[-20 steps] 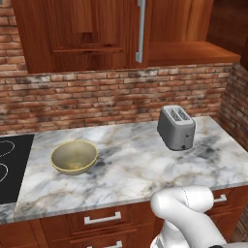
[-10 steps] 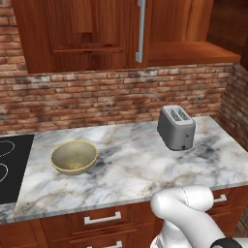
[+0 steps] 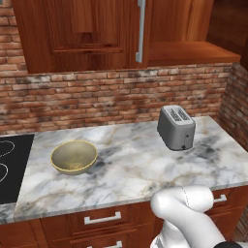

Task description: Open the cabinet and move the ladle to the pot. Then close the cabinet.

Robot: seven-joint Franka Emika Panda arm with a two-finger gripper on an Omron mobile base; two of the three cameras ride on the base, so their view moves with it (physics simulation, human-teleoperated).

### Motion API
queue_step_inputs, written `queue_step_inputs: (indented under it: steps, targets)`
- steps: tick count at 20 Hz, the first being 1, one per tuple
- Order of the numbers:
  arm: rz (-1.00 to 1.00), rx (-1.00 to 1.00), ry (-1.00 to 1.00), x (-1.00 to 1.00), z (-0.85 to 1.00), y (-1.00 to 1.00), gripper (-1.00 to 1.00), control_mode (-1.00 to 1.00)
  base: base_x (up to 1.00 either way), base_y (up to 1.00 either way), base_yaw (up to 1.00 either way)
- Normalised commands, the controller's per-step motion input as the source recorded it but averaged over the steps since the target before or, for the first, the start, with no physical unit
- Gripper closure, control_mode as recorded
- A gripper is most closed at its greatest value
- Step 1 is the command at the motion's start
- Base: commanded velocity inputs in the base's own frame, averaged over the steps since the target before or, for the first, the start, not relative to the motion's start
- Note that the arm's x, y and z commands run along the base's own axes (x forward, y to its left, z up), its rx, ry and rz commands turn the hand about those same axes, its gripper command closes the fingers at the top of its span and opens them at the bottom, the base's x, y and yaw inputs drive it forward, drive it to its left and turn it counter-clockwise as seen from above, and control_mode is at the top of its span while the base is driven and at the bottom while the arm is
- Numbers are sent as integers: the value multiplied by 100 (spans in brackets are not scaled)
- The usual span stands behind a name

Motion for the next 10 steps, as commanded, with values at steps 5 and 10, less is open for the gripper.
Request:
queue_step_inputs:
  steps: [5, 10]
  targets:
    - [-8, 16, -9, 35, -1, -28, -100, -100, 0, 0, 0]
    - [-8, 13, -11, 51, -10, -20, -100, -100, 0, 0, 0]
